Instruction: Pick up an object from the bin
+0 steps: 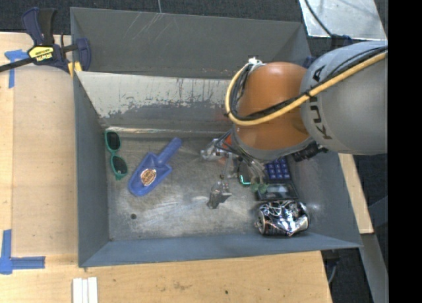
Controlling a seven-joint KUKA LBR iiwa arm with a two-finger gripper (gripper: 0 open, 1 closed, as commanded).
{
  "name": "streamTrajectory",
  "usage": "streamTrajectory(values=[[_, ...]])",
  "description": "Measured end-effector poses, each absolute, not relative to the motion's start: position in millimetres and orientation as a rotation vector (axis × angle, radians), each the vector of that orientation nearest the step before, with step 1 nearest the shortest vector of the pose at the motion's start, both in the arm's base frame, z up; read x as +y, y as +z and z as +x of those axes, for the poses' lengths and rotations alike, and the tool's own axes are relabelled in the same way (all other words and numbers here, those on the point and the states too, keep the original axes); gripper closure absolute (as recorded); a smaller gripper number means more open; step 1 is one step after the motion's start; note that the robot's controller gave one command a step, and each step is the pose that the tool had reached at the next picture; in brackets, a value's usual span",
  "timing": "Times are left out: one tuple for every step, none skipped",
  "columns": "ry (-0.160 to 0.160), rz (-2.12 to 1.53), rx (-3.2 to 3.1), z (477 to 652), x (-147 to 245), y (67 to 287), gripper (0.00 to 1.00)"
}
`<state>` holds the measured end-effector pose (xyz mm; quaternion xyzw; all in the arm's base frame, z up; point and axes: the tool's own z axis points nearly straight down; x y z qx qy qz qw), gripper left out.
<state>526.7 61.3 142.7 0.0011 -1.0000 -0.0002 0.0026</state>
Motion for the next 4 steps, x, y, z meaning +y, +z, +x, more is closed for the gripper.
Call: streamTrajectory(values=[[-0.001,0.001,-3.144,528.7,61,147,0.00],[0.002,0.204,-3.136,539.9,71,146,0.00],[0.000,0.502,-3.104,538.3,90,151,0.00],[-0.002,0.234,-3.135,570.6,92,157,0.00]])
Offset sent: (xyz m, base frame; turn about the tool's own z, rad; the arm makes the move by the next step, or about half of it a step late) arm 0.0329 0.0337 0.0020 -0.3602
